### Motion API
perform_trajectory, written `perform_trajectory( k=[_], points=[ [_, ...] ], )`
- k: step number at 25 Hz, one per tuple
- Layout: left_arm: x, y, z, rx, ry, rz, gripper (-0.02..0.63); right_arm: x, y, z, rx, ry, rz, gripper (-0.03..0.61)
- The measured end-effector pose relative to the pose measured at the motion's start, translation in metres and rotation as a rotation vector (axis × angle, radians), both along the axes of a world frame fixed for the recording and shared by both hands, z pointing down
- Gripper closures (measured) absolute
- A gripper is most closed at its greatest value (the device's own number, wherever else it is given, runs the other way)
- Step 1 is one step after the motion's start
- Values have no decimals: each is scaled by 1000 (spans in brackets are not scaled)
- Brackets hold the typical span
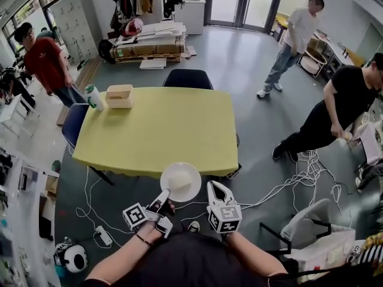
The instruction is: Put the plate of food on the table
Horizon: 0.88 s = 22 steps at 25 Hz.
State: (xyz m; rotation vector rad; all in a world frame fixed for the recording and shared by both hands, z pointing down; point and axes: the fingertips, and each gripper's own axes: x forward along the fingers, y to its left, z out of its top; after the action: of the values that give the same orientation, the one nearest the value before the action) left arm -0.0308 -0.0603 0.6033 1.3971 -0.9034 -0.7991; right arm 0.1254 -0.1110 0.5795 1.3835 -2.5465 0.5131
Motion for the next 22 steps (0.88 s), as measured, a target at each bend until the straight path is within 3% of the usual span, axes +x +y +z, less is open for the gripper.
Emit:
perform_trajectory(
  k=[22],
  points=[
    [2,-98,7,-4,10,44,591,5,-84,11,-16,-1,54,566]
  ],
)
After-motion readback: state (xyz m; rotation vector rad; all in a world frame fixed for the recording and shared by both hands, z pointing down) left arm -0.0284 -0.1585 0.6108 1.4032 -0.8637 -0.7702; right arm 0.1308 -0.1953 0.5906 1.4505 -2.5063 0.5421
